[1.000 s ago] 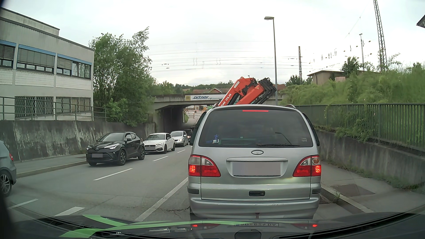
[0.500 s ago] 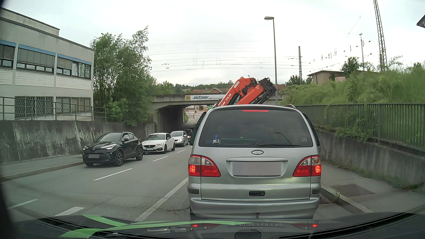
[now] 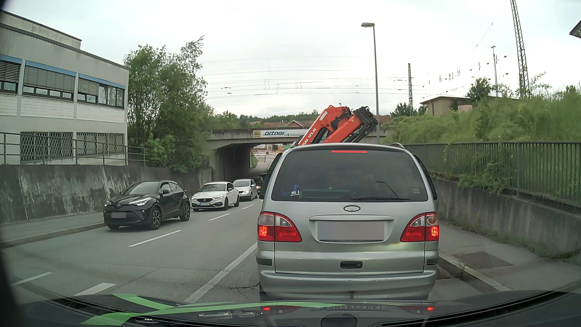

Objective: Follow the waypoints while adhering to traffic rules and regulations

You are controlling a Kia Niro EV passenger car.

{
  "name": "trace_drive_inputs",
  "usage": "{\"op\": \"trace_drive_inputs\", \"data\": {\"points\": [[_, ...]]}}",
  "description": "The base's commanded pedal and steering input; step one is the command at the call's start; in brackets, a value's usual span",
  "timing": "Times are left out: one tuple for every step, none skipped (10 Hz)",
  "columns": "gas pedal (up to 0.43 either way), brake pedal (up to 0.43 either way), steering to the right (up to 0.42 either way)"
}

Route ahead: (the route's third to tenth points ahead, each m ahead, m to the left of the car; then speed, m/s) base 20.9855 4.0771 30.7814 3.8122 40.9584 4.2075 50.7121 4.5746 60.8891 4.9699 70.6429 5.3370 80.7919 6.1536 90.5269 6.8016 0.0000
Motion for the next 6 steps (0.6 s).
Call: {"op": "trace_drive_inputs", "data": {"points": [[0.000,0.287,0.004],[0.000,0.287,0.003],[0.000,0.287,0.006],[0.000,0.287,0.008],[0.000,0.287,0.008],[0.000,0.280,0.008]]}}
